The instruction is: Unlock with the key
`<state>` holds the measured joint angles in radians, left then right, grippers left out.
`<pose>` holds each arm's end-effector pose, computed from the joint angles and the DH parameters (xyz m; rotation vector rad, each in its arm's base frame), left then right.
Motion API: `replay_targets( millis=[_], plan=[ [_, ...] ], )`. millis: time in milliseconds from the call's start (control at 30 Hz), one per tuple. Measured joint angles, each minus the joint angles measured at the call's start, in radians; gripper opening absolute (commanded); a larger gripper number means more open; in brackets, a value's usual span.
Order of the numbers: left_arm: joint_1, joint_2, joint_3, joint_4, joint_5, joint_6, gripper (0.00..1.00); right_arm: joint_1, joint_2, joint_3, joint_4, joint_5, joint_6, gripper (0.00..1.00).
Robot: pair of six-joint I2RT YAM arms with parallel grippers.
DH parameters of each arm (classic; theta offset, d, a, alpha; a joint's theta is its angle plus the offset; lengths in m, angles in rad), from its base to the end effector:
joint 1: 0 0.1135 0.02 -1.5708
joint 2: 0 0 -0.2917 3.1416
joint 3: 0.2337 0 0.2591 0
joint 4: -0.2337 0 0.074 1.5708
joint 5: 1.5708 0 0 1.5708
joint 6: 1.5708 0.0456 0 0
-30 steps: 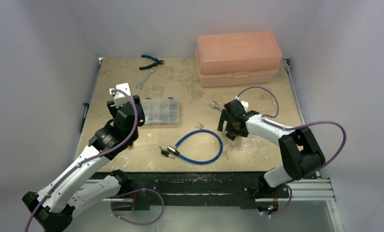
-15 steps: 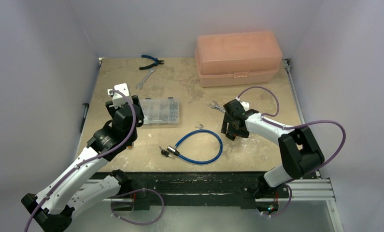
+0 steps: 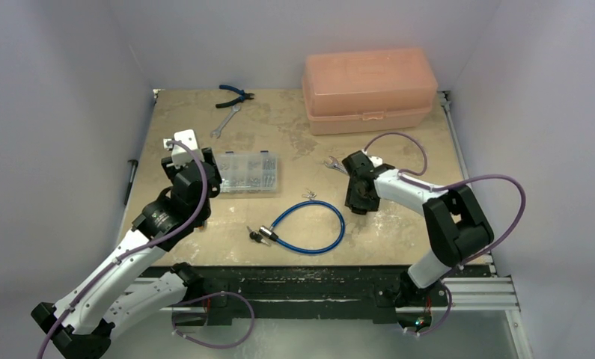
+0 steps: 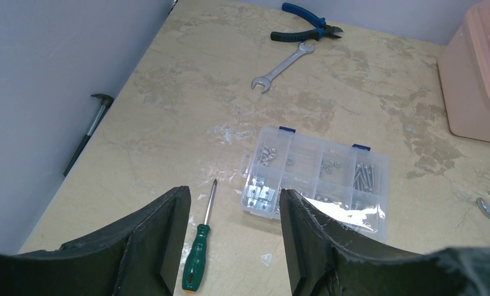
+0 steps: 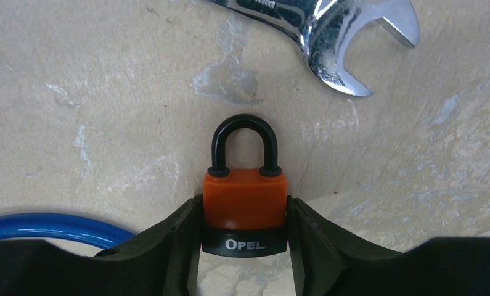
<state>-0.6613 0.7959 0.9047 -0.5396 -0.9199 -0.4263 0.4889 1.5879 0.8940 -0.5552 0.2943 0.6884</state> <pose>0.1425 -0.0649 0.3665 -0.3454 1.7967 0.1609 0.2661 0.1266 0.1785 0.3350 2.6918 -0.0900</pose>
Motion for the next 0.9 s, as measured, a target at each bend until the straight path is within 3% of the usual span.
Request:
replay_targets(
  millis=[433,600,767,900],
  plan=[
    [0.0,-0.003,0.0,0.0,0.0,0.0,0.59,0.002,0.192,0.23,0.006,0.002,-0.084,0.46],
    [0.0,-0.001,0.0,0.0,0.0,0.0,0.59,0.003,0.237,0.273,0.015,-0.005,-0.125,0.57],
    [0.0,0.006,0.0,0.0,0.0,0.001,0.59,0.003,0.245,0.284,0.021,-0.016,-0.149,0.74],
    [0.0,0.01,0.0,0.0,0.0,0.001,0.59,0.003,0.245,0.287,0.021,-0.016,-0.169,0.81]
  ],
)
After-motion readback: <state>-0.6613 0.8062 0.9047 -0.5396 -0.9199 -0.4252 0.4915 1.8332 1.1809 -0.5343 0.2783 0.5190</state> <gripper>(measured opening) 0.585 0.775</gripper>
